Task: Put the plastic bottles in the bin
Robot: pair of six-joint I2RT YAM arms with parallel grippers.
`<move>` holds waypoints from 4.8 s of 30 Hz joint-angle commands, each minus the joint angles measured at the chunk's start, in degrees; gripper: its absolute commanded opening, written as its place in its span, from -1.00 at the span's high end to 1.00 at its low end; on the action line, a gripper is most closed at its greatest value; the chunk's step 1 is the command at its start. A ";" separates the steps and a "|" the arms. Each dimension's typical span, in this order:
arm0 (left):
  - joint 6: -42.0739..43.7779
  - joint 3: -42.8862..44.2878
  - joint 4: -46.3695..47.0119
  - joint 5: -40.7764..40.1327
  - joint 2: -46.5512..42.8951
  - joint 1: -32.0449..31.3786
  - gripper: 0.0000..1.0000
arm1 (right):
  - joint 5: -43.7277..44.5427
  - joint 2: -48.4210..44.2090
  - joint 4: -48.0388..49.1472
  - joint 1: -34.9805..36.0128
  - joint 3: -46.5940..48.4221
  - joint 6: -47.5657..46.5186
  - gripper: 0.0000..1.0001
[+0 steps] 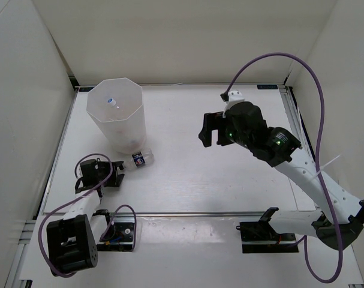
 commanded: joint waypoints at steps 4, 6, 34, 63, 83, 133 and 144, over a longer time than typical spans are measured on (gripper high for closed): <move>1.04 -0.40 -3.11 -4.38 2.88 -0.25 -0.18 | -0.03 -0.49 -1.33 -0.45 1.65 -0.75 -1.00; 1.04 0.13 -3.11 -4.38 4.01 -0.25 -0.10 | -0.03 -0.49 -1.33 -0.97 1.65 -0.75 -1.00; 22.80 5.13 -8.55 2.30 -11.54 -0.87 -0.87 | -4.50 -1.02 2.09 -3.52 -6.44 6.45 -1.00; -47.73 16.65 -12.78 -40.31 12.19 -39.36 -1.00 | -9.96 -10.16 -5.55 -10.90 -11.18 11.29 -1.00; -61.69 16.57 -12.78 -62.27 18.17 -50.96 -0.83 | -11.10 -12.19 -8.28 -10.90 -12.33 12.87 -1.00; -40.98 4.00 21.23 -46.39 16.15 -41.12 -0.99 | -14.09 -11.21 -4.93 -10.90 -16.81 12.35 -1.00; -37.47 -2.24 17.81 -39.62 9.83 -39.36 -0.16 | -12.95 -12.27 -4.41 -10.90 -19.53 14.10 -1.00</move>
